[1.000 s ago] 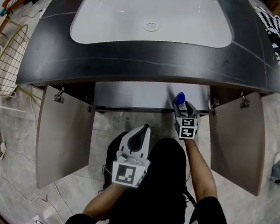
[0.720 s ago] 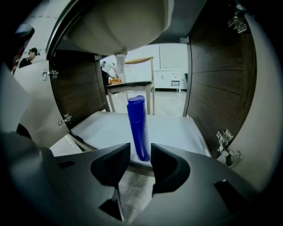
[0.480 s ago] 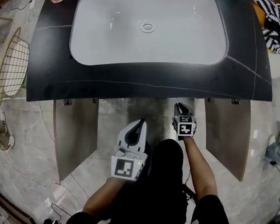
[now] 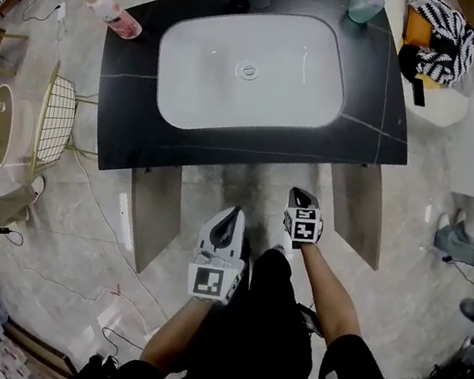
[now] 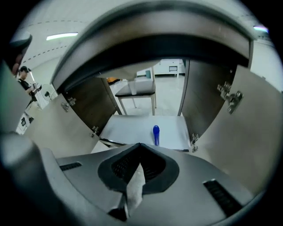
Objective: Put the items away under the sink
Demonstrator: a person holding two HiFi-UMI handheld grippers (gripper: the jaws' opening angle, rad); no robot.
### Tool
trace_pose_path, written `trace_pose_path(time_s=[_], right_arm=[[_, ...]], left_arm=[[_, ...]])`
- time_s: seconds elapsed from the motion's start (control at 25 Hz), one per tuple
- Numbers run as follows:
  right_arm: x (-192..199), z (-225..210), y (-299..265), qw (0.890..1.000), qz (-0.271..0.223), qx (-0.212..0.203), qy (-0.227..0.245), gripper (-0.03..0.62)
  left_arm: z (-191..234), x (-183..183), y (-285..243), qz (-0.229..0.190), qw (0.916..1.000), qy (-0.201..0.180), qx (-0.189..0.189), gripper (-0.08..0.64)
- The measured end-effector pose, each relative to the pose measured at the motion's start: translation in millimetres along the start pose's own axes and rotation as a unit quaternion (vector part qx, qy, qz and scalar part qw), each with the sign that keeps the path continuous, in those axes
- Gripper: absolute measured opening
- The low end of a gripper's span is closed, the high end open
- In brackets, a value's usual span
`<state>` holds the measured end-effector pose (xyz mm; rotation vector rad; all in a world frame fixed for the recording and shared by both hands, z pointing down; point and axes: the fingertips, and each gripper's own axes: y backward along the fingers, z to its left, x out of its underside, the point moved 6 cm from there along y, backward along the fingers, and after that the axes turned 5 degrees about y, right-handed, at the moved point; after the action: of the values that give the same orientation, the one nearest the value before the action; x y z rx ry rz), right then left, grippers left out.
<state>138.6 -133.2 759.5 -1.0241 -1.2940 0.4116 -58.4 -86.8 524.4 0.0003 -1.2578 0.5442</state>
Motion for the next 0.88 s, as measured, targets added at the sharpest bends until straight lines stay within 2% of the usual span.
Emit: trace_pose_path(time_s=[0.36,0.44,0.64,0.88], right_arm=[[-64,33,152,0.999,-0.021,-0.003,-0.030,0.011],[-77,40,187,0.999,-0.034,-0.005,-0.031,0.011],[-115,58,275,0.994,-0.100,-0.018,-0.034,0.011],[-156,76,384,0.980,-0.197,-0.021,-0.032,0.011]], left_arm=[[-54,-112,64,0.008,0.9998,-0.013,0.013,0.015],[-67,-135,77,-0.002,0.9999,-0.007,0.013,0.015],[-98,-187,107,-0.032,0.9992,-0.011,0.021,0.015],[-134,-236,146,-0.073,0.9963,-0.024,0.038,0.015]])
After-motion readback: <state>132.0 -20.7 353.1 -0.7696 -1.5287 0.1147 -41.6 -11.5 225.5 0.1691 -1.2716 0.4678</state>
